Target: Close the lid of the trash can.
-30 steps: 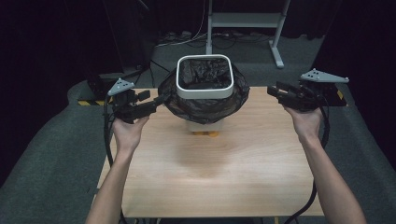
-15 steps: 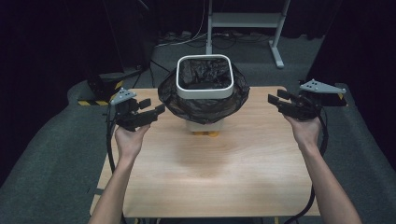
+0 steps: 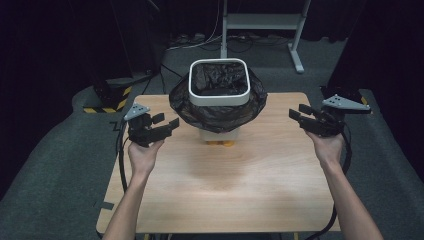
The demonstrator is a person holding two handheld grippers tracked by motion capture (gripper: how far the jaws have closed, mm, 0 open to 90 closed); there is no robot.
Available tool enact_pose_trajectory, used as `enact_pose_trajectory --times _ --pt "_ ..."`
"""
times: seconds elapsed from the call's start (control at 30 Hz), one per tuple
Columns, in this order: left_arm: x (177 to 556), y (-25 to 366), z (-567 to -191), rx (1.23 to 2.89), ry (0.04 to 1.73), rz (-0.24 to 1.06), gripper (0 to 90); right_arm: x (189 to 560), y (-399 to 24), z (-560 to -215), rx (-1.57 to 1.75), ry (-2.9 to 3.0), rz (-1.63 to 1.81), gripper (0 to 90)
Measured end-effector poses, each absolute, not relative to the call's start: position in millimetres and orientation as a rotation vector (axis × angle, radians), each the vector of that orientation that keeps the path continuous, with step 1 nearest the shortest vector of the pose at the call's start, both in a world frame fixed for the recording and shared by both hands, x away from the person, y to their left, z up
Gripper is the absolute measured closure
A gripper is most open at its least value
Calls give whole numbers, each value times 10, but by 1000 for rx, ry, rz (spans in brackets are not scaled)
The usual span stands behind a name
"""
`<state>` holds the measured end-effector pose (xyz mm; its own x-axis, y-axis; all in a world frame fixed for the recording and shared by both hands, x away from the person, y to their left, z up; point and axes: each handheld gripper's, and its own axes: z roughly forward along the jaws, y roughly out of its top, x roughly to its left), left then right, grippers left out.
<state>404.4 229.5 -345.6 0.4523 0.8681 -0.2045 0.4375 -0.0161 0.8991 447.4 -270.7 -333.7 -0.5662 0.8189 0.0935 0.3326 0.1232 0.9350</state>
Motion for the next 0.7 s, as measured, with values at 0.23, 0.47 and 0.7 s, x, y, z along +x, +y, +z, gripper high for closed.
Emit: enact_pose_trajectory --times 0.23,0.47,0.7 --pt "4010 2303 -3582 1635 1163 502 326 4449 -2720 -3441 1123 1958 1437 502" --pt "3986 2250 -3736 1643 1160 484 317 4405 -2747 -3593 1146 1964 1432 502" --pt "3977 2302 -3856 1628 1188 467 313 4388 -2791 -3748 1187 1957 1441 501"
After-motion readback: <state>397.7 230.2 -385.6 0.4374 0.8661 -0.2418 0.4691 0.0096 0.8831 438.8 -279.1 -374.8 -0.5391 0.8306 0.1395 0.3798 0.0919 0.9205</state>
